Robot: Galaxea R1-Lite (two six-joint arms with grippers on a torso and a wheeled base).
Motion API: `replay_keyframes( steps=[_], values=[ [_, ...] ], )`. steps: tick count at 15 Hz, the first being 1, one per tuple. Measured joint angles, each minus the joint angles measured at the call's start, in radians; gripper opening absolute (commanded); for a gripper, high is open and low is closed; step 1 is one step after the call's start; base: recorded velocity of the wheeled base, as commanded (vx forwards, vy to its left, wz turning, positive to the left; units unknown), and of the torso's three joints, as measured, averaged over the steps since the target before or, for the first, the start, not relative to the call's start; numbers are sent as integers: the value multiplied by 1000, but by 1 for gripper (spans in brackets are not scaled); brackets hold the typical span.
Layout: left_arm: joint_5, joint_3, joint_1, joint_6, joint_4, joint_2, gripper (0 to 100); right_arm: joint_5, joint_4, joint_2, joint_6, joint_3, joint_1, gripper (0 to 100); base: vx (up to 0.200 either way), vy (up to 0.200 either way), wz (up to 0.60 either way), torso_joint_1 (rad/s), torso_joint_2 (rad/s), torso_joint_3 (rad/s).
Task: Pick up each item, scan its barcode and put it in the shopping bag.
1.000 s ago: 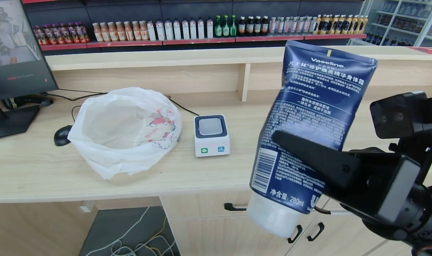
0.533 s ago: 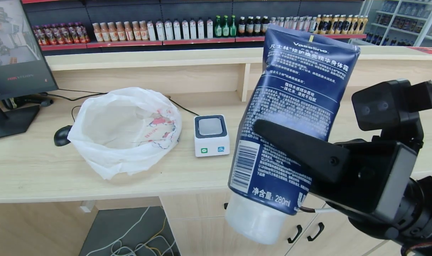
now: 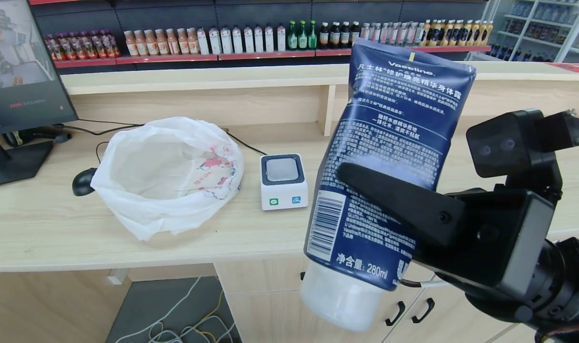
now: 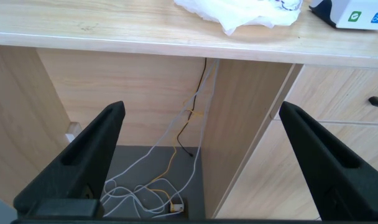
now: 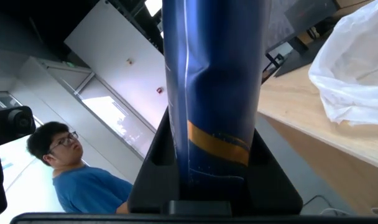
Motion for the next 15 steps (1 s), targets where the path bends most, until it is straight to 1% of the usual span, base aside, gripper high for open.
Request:
replay_keyframes(
  steps=[12, 13, 15],
  values=[
    [0, 0, 0, 0, 0, 0, 100, -2, 0, 1, -6, -9, 0, 0, 0, 0, 0, 0, 0, 0],
    [0, 0, 0, 0, 0, 0, 100, -1, 0, 1, -13, -8, -1, 0, 0, 0, 0, 0, 0, 0],
    [0, 0, 0, 0, 0, 0, 100, -1, 0, 4, -76, -7, -4, 0, 0, 0, 0, 0, 0, 0]
  ],
)
